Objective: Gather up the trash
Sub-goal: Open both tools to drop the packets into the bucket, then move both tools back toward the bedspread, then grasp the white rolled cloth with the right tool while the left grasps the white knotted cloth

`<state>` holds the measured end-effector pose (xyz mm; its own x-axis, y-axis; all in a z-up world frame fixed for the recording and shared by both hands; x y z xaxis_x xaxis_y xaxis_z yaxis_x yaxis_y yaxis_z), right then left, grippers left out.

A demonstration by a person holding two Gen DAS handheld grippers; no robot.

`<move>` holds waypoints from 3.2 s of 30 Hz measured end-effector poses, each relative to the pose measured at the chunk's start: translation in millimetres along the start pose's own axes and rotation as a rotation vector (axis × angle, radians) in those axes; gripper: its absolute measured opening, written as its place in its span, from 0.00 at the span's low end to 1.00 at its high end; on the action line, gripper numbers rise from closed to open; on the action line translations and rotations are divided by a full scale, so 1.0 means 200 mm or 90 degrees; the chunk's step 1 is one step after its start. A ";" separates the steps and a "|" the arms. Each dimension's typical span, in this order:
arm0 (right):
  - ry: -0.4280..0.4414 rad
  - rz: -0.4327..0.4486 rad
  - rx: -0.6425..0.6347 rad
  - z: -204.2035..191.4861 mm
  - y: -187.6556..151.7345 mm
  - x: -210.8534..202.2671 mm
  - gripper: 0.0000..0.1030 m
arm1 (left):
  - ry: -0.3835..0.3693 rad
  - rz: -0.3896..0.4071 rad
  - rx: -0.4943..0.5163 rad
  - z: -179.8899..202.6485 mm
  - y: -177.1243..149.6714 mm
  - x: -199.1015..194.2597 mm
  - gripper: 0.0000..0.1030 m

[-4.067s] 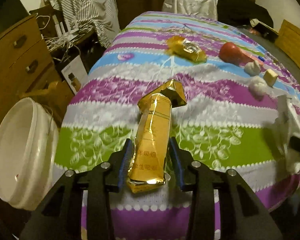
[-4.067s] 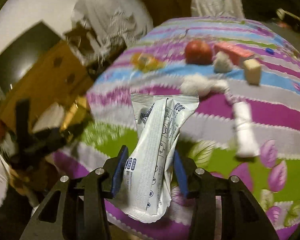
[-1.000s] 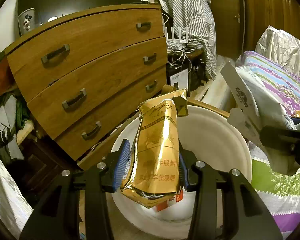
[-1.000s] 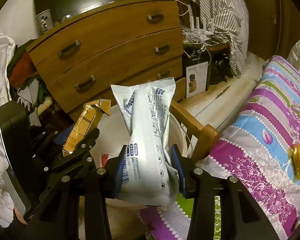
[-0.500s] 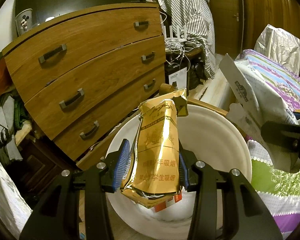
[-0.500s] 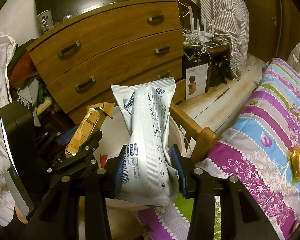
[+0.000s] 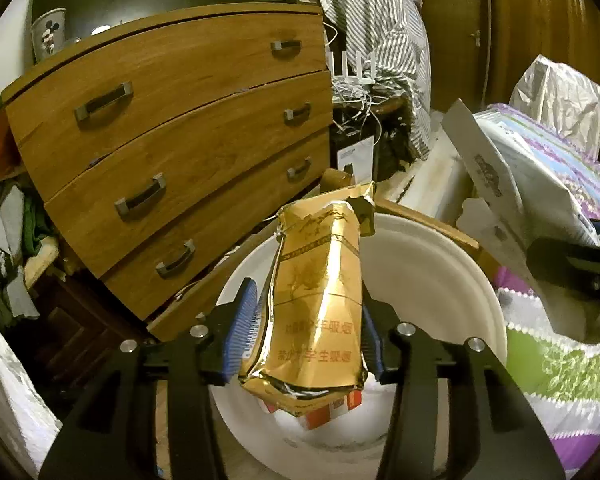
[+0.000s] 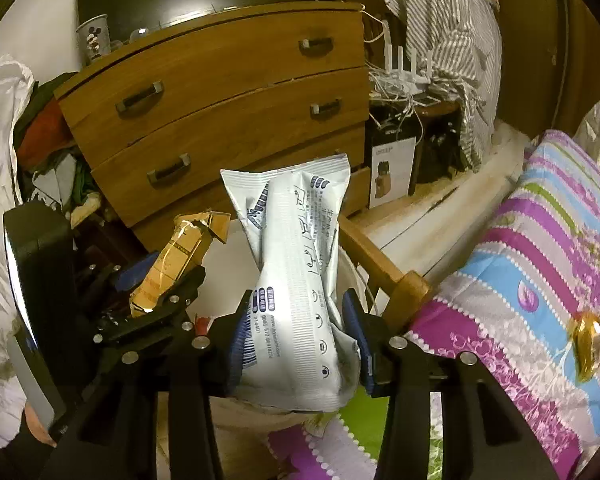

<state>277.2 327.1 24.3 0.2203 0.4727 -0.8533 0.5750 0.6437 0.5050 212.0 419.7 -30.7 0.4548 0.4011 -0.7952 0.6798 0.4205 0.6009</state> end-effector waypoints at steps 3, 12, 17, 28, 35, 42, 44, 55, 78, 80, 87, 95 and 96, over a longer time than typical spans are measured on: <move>-0.017 0.001 -0.004 0.01 0.01 0.01 0.71 | -0.001 -0.004 -0.009 -0.03 0.00 0.01 0.77; -0.015 0.018 0.025 0.10 -0.01 -0.01 0.72 | -0.007 -0.013 -0.036 -0.06 -0.03 0.02 0.78; -0.020 0.030 0.027 0.10 -0.04 -0.03 0.72 | -0.010 -0.012 -0.035 -0.06 -0.03 0.02 0.78; -0.131 0.178 0.018 0.13 -0.23 -0.27 0.72 | 0.019 0.072 -0.051 0.07 -0.06 -0.22 0.81; -0.264 0.333 0.043 0.26 -0.51 -0.57 0.83 | 0.004 0.149 -0.033 0.31 -0.13 -0.43 0.85; -0.379 0.415 0.100 0.52 -0.94 -0.83 0.90 | -0.037 0.168 0.019 0.65 -0.27 -0.52 0.90; -0.402 0.420 0.119 0.59 -1.05 -0.89 0.92 | -0.050 0.161 0.031 0.73 -0.31 -0.52 0.90; -0.479 0.398 0.255 1.06 -1.68 -1.09 0.95 | -0.081 0.157 0.144 1.19 -0.55 -0.58 0.90; -0.240 0.220 0.473 1.76 -2.44 -0.81 0.54 | -0.405 0.026 0.546 2.31 -0.67 -0.37 0.90; -0.233 0.215 0.470 1.78 -2.38 -0.80 0.54 | -0.424 0.019 0.568 2.40 -0.66 -0.35 0.90; -0.180 0.165 0.505 1.91 -2.32 -0.71 0.51 | -0.490 -0.005 0.627 2.69 -0.66 -0.32 0.74; -0.209 0.161 0.482 1.93 -2.31 -0.68 0.26 | -0.479 -0.062 0.610 2.78 -0.68 -0.20 0.37; -0.212 0.164 0.479 1.92 -2.31 -0.69 0.26 | -0.472 -0.061 0.592 2.75 -0.67 -0.20 0.36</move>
<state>284.5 -266.4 -141.8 0.5682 0.2718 -0.7767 0.8181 -0.0847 0.5688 420.3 -100.5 -124.0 0.3928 -0.2963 -0.8706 0.7461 -0.4508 0.4900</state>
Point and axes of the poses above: each gripper's, at about its wrist camera, not at the fingertips, and x roughly the way its jaws point, z to its right, y to its top, the point moved 5 cm from there along x, roughly the way its jaws point, and after that the axes turned 10 degrees about -z, right-handed, at the moved point
